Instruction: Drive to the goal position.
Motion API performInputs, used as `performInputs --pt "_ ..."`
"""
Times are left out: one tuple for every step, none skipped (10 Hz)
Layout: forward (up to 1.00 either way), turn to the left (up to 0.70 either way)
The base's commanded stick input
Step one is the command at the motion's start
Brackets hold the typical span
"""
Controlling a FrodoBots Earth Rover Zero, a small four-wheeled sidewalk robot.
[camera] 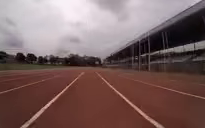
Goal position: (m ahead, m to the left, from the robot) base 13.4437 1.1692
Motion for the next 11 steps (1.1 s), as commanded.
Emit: performInputs --pt "0.70 0.00" --pt "0.70 0.00" --pt "0.70 0.00" --pt "0.70 0.00" --pt "0.70 0.00" --pt "0.70 0.00" --pt "0.70 0.00" --pt "0.70 0.00" --pt "0.70 0.00" --pt "0.70 0.00" --pt "0.70 0.00"
